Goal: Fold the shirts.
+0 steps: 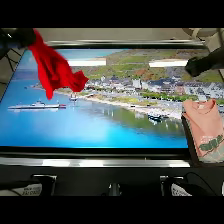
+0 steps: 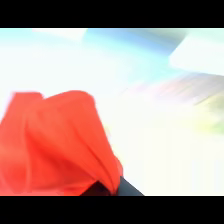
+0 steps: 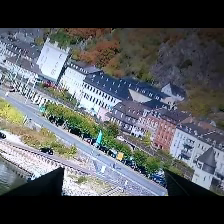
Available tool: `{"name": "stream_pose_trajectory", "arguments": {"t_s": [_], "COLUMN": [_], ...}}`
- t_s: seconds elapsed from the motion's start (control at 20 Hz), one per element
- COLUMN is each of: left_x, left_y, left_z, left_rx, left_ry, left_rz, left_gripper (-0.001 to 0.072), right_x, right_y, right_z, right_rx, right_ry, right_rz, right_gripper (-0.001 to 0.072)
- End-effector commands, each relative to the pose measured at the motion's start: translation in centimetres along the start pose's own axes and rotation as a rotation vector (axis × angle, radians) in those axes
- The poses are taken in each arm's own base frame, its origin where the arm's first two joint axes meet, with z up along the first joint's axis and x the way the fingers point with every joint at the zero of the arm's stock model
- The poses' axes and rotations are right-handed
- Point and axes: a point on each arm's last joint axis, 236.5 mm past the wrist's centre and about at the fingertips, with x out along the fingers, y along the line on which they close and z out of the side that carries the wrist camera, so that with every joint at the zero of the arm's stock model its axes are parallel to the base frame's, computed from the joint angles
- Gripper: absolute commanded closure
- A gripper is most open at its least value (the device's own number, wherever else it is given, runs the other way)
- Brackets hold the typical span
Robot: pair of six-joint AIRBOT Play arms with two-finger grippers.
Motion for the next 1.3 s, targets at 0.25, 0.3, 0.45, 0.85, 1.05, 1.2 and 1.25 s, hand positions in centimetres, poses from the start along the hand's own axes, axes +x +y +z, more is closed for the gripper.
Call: {"name": "stream_pose_trajectory", "arguments": {"t_s": [0.25, 0.3, 0.45, 0.85, 1.05, 1.2, 1.25], "left_x": [-20.6, -19.5, -13.5, 3.2, 4.6, 4.0, 4.0], "left_y": [-19.8, -20.8, -21.5, -15.0, -11.9, -11.0, -11.0], "left_z": [5.0, 3.9, -1.0, -25.9, -36.7, -40.1, -40.0], "left_rx": [0.146, 0.154, 0.179, 0.178, 0.073, 0.058, 0.058], "left_ry": [-0.402, -0.364, -0.204, 0.439, 0.729, 0.832, 0.830], "left_rz": [-0.499, -0.515, -0.489, -0.254, -0.157, -0.134, -0.134], "left_gripper": [0.0686, 0.0686, 0.0686, 0.0685, 0.0685, 0.0686, 0.0685], "right_x": [-23.2, -24.3, -23.0, -3.1, 5.0, 7.6, 7.9], "right_y": [0.2, 0.2, 1.3, 9.2, 16.0, 19.5, 20.8], "right_z": [2.7, 2.0, -0.9, -12.0, -18.9, -23.8, -25.5], "right_rx": [-0.071, -0.072, -0.066, 0.012, 0.161, 0.244, 0.265], "right_ry": [-0.384, -0.381, -0.251, 0.336, 0.516, 0.622, 0.657], "right_rz": [-0.281, -0.299, -0.244, 0.297, 0.572, 0.673, 0.714], "right_gripper": [0.0046, 0.0046, 0.0046, 0.0044, 0.0044, 0.0045, 0.0045]}}
